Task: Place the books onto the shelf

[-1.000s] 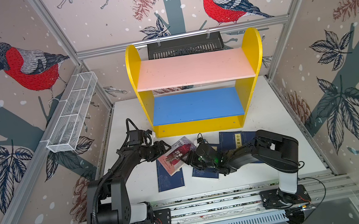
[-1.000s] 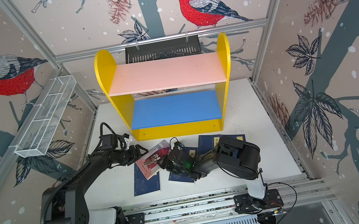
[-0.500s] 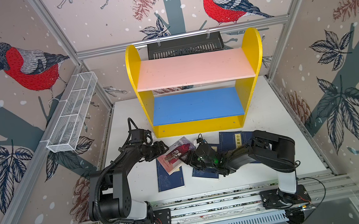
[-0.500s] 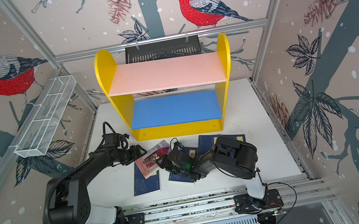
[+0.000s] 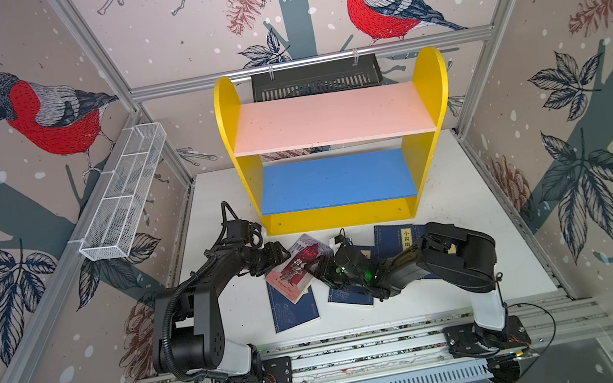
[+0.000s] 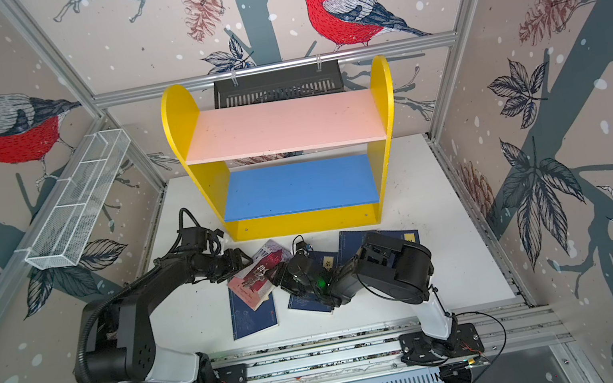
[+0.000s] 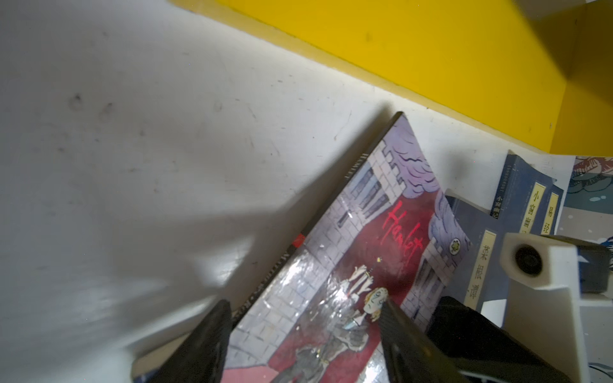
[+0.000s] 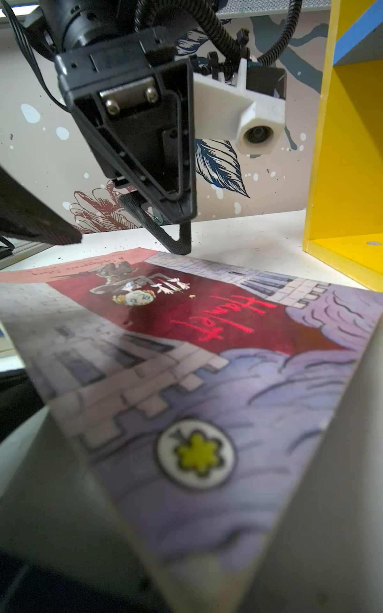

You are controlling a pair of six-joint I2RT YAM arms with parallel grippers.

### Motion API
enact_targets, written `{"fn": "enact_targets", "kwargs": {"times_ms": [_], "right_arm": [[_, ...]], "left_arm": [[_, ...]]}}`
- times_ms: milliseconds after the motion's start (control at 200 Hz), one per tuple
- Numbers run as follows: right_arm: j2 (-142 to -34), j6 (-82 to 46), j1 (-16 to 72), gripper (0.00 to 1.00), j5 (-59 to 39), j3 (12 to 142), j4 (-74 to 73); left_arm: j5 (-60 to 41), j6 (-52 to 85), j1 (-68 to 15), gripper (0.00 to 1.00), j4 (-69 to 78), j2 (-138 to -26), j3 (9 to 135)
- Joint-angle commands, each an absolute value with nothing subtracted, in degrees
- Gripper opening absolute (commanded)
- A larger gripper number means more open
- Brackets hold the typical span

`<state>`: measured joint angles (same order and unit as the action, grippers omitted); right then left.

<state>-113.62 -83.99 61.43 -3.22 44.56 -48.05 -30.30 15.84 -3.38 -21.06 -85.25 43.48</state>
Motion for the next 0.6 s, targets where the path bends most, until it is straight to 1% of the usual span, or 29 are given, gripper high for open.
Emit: {"fn": "enact_targets", "kwargs": {"times_ms": [0,115,240,420,480,575,595], "right_arm": [[-114.5,-84.3,61.2,0.55,-3.2,44.7,-46.6],[-115.0,-84.2,60.9,0.5,-3.6,44.6,-48.7],[-115.2,-84.4,60.5,0.38,-3.3,43.6,-51.5],[-115.2,-84.5,60.1,0.3,-3.1,42.5,-54.4],[-115.3,-84.2,60.1,0.24,-3.4,42.6,-54.7],[-115.4,-84.1,60.1,0.22,-3.8,42.5,-55.8],[-115.4,-84.1,60.1,0.2,-3.8,42.5,-55.8]], "left_arm": [[-32.9,14.7,-3.6,0.71,-22.4,-84.4,43.8],[-34.8,14.6,-3.6,0.71,-22.1,-84.8,43.6],[-36.0,14.6,-3.6,0.71,-22.0,-85.9,43.6],[-36.1,14.5,-3.6,0.71,-21.5,-84.2,43.3],[-36.3,14.5,-3.6,0.72,-21.8,-83.6,43.6],[-36.5,14.2,-3.6,0.73,-22.7,-82.4,44.7],[-36.6,14.1,-3.6,0.73,-22.9,-82.0,44.9]]}}
